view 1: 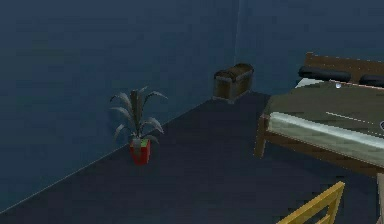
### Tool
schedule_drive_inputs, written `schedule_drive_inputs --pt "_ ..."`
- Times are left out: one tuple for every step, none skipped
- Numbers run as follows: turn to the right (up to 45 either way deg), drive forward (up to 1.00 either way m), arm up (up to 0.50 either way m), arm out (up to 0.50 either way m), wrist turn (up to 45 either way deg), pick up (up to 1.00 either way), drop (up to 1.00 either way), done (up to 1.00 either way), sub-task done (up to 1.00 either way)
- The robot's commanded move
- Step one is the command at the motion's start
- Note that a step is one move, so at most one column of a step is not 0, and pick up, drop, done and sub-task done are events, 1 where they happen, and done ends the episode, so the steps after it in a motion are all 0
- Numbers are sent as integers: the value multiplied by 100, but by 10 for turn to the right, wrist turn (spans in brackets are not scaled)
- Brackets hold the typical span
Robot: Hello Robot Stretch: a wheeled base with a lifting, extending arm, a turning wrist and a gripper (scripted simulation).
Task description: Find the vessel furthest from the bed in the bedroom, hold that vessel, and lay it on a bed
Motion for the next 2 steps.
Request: schedule_drive_inputs --pt "0 0 0 0 -150 0 0 0 0" --pt "0 0 0 -28 0 0 0 0 0"
